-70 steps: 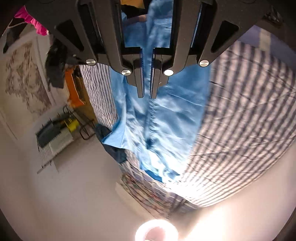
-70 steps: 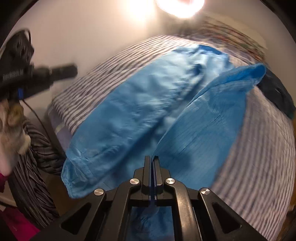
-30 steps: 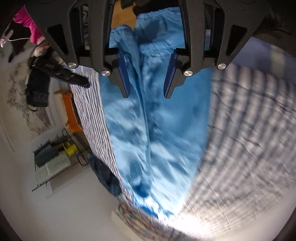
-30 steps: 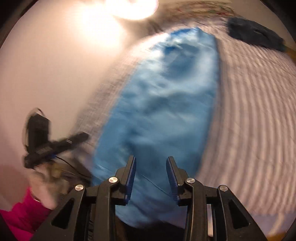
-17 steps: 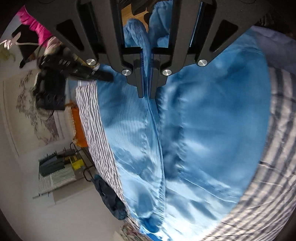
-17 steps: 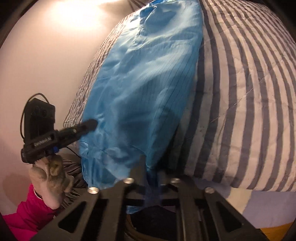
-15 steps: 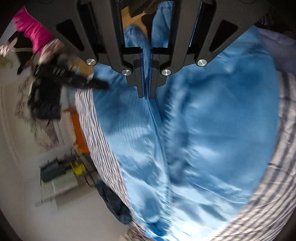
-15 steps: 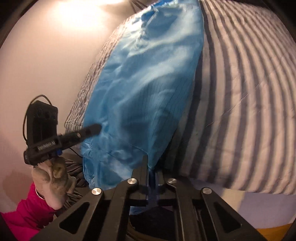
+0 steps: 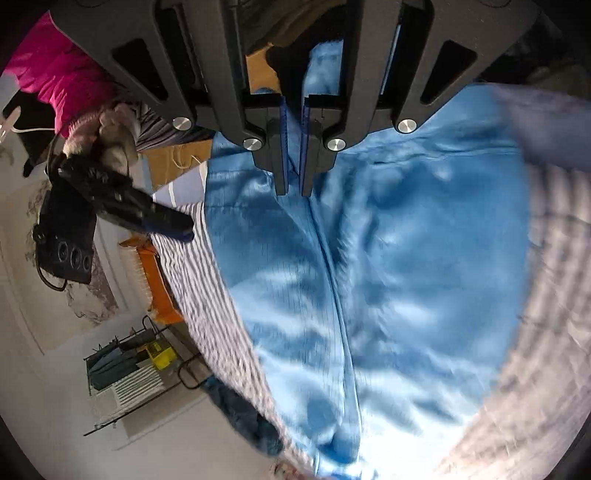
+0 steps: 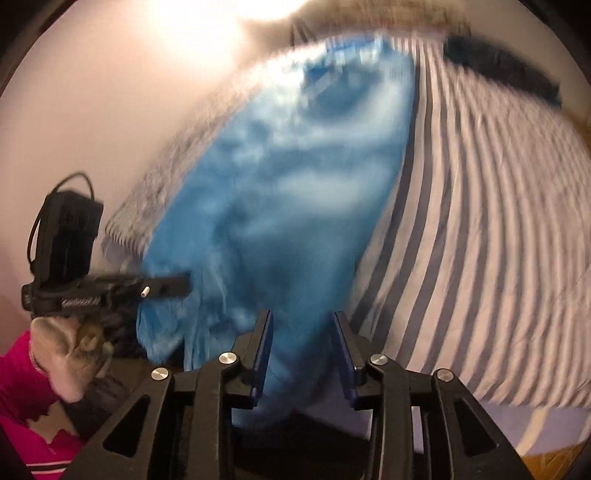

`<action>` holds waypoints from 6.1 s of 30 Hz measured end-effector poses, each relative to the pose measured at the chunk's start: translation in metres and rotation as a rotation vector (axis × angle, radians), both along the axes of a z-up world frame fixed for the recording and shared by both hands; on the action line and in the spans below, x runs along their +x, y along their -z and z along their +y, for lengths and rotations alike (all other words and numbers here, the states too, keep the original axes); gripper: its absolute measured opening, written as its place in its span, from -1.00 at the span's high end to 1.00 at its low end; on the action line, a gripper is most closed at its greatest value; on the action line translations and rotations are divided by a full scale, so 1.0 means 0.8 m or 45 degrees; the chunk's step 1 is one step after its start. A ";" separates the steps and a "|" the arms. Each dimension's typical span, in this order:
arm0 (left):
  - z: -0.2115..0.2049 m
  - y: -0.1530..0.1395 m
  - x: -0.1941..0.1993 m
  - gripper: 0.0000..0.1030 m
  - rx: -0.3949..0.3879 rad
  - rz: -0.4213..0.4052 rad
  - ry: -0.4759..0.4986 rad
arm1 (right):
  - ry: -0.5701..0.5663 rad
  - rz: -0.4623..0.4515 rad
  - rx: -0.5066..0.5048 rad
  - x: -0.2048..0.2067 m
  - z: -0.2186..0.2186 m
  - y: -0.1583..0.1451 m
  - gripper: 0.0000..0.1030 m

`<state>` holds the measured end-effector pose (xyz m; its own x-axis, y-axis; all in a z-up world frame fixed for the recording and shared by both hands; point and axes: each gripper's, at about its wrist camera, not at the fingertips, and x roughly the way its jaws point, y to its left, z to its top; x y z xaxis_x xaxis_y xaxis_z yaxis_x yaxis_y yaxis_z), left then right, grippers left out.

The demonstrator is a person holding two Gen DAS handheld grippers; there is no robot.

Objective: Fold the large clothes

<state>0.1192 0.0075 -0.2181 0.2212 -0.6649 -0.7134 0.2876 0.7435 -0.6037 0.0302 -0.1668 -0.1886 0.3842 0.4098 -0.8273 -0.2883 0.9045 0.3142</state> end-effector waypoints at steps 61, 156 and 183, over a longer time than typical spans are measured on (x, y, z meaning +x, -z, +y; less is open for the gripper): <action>0.100 0.073 0.023 0.88 -0.071 0.317 -0.155 | -0.228 0.423 0.431 0.031 -0.010 0.108 0.80; 0.027 0.005 0.361 0.37 0.443 -0.291 -0.147 | 0.099 -0.121 -0.016 0.317 -0.038 0.030 0.54; 0.055 -0.021 0.645 -0.13 0.156 -0.183 -0.199 | 0.059 -0.216 -0.066 0.530 -0.088 -0.030 0.05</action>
